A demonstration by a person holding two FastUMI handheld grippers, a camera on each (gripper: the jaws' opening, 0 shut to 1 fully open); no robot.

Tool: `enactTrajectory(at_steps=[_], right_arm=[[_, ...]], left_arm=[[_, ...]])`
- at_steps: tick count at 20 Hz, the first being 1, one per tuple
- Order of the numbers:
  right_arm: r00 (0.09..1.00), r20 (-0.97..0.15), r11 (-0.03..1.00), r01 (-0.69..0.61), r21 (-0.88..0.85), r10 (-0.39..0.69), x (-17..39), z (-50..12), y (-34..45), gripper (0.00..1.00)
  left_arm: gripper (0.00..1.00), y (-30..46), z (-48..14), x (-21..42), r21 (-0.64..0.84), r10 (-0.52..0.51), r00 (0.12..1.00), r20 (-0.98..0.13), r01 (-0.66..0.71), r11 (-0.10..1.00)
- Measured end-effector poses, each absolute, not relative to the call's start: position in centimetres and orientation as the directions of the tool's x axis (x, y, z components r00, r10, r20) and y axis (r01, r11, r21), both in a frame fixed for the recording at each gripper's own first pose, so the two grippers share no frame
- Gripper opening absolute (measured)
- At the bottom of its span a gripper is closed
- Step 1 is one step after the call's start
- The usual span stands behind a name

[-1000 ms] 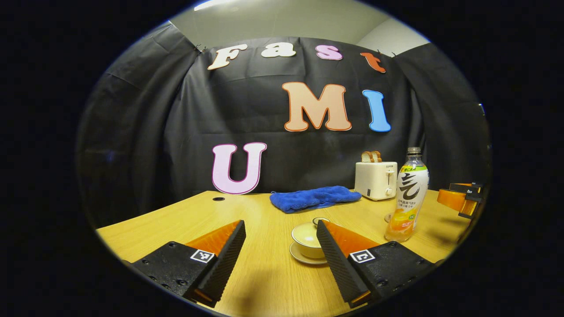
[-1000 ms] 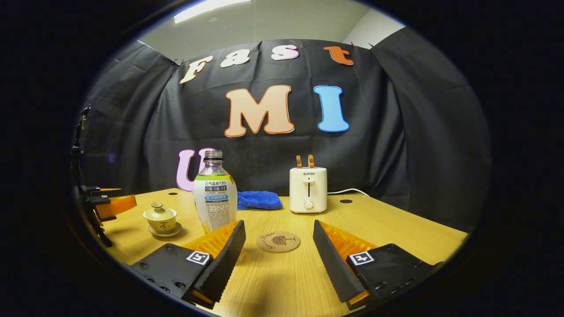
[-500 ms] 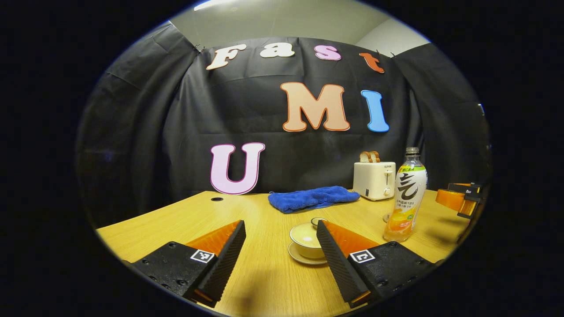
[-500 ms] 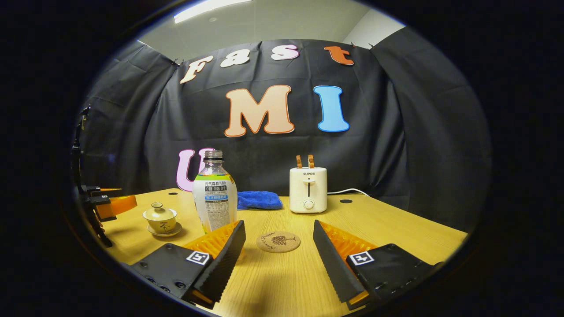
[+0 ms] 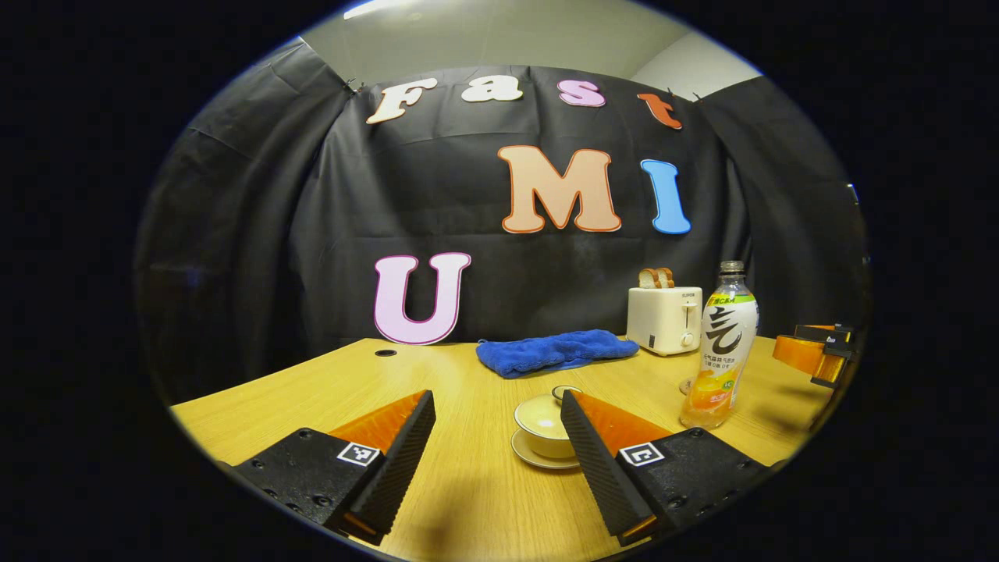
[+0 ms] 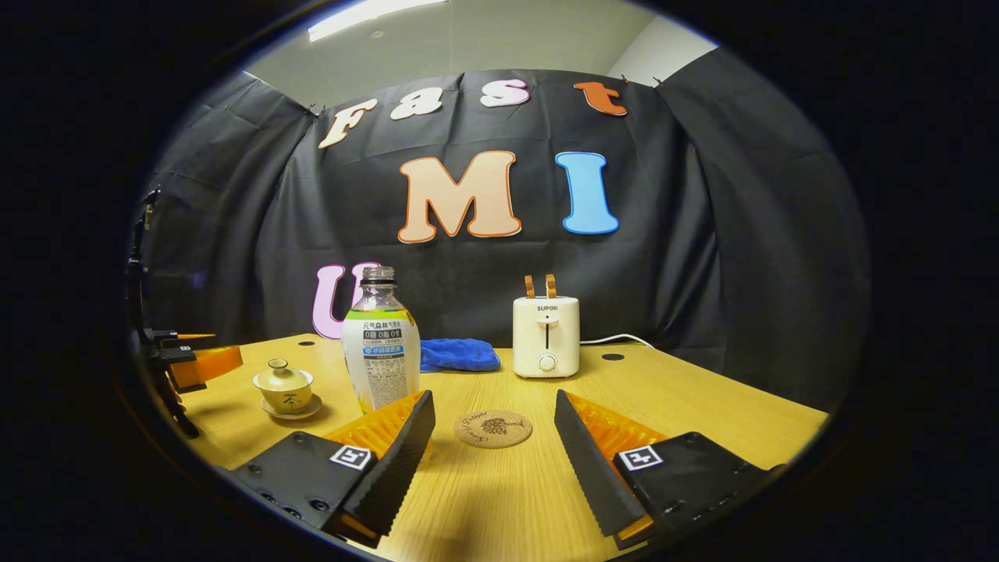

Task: Open the teacup lid with one hand, grasp the water bottle and pour water into the teacup with the other hand; after pouring, place the water bottle on the coaster and then close the teacup lid.

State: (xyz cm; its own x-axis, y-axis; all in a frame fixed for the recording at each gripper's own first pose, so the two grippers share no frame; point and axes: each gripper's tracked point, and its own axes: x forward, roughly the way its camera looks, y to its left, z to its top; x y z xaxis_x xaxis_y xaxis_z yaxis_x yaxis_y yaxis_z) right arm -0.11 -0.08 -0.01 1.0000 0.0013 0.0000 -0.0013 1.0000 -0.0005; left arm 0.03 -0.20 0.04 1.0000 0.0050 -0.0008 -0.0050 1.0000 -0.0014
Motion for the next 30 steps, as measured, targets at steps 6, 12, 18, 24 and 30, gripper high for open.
enactTrajectory(at_steps=[6, 12, 18, 24, 30], right_arm=[[1.000, 0.000, 1.000, -0.002, 0.000, 0.002, -0.1, 0.0, -0.1, 0.98], [1.000, 0.000, 1.000, -0.002, 0.000, 0.002, -0.1, -0.1, -0.1, 0.98], [1.000, 0.000, 1.000, -0.002, -0.001, 0.002, -0.1, -0.1, -0.1, 0.94], [1.000, 0.000, 1.000, -0.002, -0.001, 0.002, -0.1, -0.1, -0.1, 0.94], [1.000, 0.000, 1.000, -0.002, 0.000, 0.002, -0.1, -0.1, -0.1, 0.94]], left_arm=[[0.95, -0.4, 0.0, 0.0, -0.002, -0.004, 1.000, 0.000, 0.004, 1.000], [0.95, -1.1, 0.0, 0.2, -0.001, -0.034, 0.999, 0.001, 0.034, 0.999], [0.95, -1.9, 0.0, 0.5, 0.000, -0.073, 0.997, 0.000, 0.073, 0.997], [0.95, -2.9, 0.0, 1.3, 0.000, -0.115, 0.993, -0.003, 0.115, 0.993], [0.92, -4.6, -0.7, 3.0, 0.013, -0.184, 0.982, -0.043, 0.184, 0.983]])
